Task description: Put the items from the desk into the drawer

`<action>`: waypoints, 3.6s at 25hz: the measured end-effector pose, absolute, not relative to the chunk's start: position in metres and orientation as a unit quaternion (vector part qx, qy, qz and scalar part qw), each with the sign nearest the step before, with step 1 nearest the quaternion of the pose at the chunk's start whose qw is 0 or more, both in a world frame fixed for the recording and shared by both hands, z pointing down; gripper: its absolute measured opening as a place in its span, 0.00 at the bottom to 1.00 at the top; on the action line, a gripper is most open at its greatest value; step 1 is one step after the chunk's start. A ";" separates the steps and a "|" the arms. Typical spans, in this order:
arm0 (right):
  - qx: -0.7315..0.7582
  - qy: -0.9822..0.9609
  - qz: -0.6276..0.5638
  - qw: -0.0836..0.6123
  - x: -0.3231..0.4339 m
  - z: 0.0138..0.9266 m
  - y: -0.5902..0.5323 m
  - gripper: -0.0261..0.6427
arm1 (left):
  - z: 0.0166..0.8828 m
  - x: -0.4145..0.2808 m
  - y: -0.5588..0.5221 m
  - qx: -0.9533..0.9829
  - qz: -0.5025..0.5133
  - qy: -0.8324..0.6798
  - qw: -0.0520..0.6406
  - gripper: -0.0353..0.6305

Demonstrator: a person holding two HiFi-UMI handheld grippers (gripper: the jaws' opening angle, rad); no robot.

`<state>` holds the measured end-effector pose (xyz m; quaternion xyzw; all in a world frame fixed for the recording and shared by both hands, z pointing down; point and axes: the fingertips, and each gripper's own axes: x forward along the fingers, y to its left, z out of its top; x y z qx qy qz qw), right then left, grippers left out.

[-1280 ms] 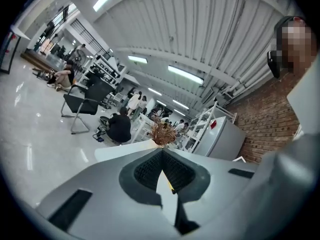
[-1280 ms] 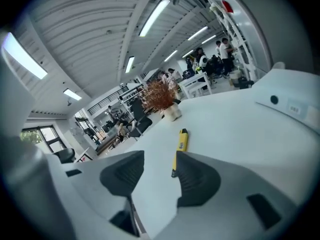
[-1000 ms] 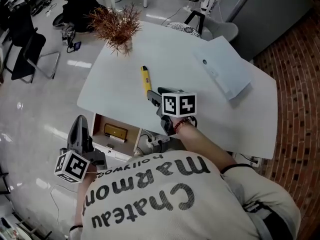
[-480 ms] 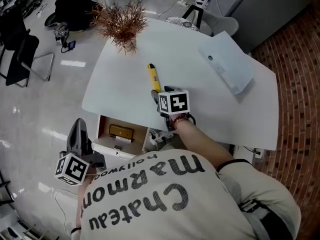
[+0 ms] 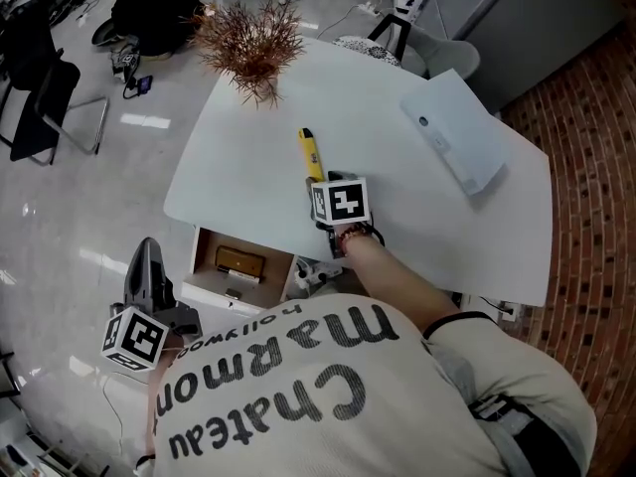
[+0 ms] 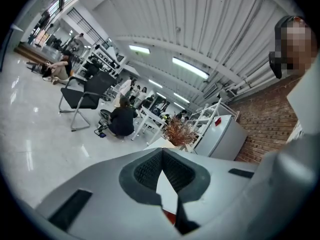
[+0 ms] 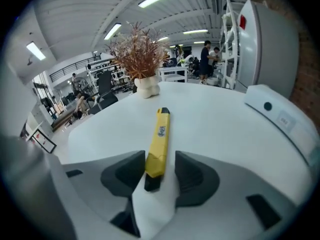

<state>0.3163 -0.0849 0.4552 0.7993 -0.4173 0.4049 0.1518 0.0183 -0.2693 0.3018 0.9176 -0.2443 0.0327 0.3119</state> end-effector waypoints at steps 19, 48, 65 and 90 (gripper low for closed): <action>0.745 -0.486 0.442 0.114 0.314 0.452 -0.050 0.22 | 0.296 0.023 -0.181 0.897 0.025 -0.311 0.313 0.05; 0.563 -0.667 0.477 0.100 0.177 0.442 0.036 0.22 | 0.328 -0.096 0.037 0.799 -0.008 -0.502 0.332 0.06; 0.513 -0.679 0.485 0.202 0.020 0.498 -0.103 0.22 | 0.356 -0.262 -0.083 0.753 -0.019 -0.554 0.355 0.06; 0.468 -0.550 0.512 0.465 0.015 0.700 -0.099 0.22 | 0.426 -0.402 -0.125 0.677 0.012 -0.606 0.418 0.05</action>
